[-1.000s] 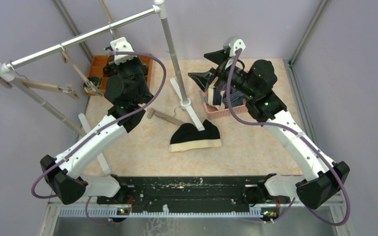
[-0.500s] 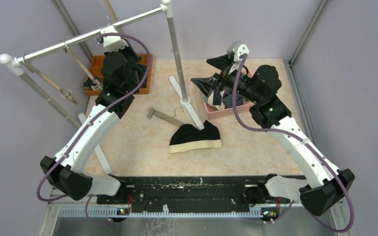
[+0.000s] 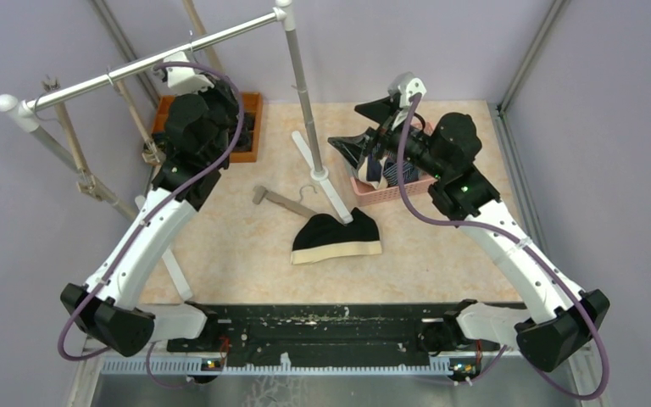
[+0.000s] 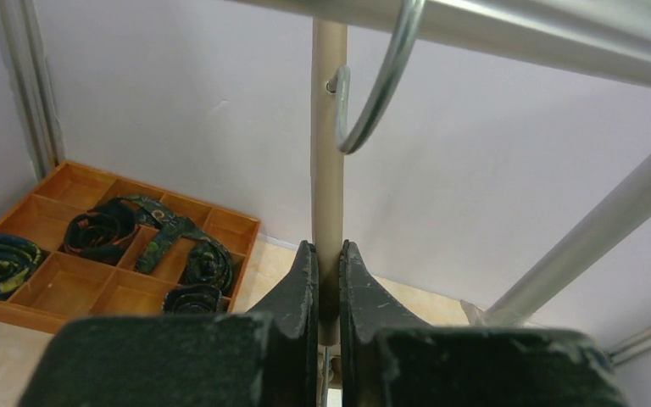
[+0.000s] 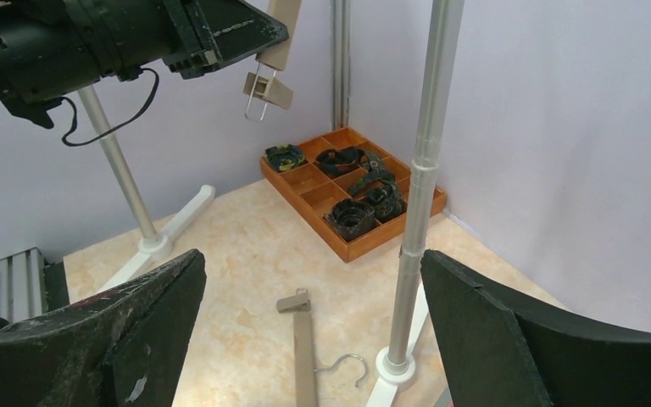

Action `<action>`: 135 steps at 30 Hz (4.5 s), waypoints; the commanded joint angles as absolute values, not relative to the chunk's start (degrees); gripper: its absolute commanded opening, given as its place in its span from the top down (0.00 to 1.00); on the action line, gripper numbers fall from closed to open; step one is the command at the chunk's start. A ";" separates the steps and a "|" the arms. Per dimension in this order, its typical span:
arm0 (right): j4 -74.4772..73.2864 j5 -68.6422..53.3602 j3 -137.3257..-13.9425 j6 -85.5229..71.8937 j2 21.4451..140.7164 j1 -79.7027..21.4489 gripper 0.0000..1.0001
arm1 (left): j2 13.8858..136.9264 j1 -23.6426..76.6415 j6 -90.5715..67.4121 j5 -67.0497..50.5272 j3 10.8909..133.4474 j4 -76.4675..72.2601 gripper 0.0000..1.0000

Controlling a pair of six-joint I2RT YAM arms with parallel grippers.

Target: Remove the underwear clipped to the hanger

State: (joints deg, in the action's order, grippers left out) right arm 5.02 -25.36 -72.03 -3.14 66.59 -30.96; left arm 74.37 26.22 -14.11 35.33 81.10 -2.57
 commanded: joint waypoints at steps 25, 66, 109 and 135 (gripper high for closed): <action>5.69 -24.26 -72.62 0.47 70.27 -30.76 0.03 | 59.84 25.81 -21.94 24.68 56.26 2.46 0.60; -17.53 -16.78 -52.63 0.77 69.60 -37.73 0.03 | 41.77 27.18 -14.13 13.43 31.72 -4.05 0.15; -27.76 10.84 -71.48 -4.04 72.95 -40.78 1.00 | 64.57 25.83 -12.54 18.52 32.18 -22.37 0.12; -3.58 17.22 -80.78 -0.70 89.43 -20.09 1.00 | 92.09 21.07 5.79 21.90 52.99 -22.70 0.08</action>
